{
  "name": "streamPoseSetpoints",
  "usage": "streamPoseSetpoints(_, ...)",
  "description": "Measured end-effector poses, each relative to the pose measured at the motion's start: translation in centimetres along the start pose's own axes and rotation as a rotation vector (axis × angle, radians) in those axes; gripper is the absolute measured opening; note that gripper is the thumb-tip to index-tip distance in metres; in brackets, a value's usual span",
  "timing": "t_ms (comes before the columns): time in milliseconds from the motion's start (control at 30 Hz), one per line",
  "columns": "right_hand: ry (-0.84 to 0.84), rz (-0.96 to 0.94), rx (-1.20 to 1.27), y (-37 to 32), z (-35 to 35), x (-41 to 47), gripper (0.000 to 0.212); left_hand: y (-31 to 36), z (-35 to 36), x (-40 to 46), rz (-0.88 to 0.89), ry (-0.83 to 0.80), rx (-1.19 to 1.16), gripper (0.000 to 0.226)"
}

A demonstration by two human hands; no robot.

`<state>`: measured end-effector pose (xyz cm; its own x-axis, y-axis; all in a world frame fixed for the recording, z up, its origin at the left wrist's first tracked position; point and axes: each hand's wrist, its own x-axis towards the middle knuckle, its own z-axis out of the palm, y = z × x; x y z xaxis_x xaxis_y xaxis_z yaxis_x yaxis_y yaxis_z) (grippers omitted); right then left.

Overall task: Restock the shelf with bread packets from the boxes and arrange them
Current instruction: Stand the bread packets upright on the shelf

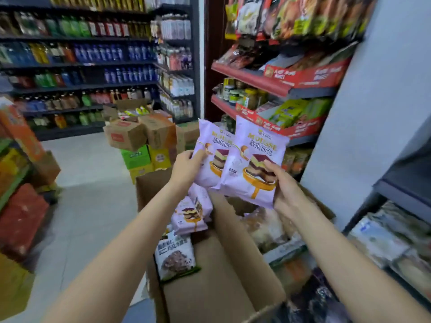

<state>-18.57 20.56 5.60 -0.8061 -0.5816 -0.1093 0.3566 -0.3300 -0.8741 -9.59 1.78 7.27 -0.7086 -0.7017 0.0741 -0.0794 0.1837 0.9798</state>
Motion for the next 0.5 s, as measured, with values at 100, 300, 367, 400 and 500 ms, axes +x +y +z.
streamPoseSetpoints(100, 0.129, -0.083, -0.002, -4.4, -4.6, -3.6, 0.019, 3.4, 6.0, -1.4, 0.073, -0.148, -0.012, 0.028)
streamPoseSetpoints(300, 0.493, -0.289, -0.116, -13.0, -15.0, -12.6, 0.019, 10.1, 19.3, -6.4, 0.296, -0.436, -0.042, 0.021)
streamPoseSetpoints(367, 0.579, -0.362, -0.153, -15.6, -18.1, -15.3, 0.022, 12.4, 23.8, -8.7, 0.317, -0.508, -0.115, 0.037)
streamPoseSetpoints(400, 0.620, -0.393, -0.168, -16.7, -19.6, -16.5, 0.020, 13.6, 26.1, -9.9, 0.333, -0.535, -0.125, 0.048)
streamPoseSetpoints(500, 0.742, -0.458, -0.193, -19.6, -24.3, -19.3, 0.029, 16.4, 33.0, -12.8, 0.350, -0.630, -0.111, 0.042)
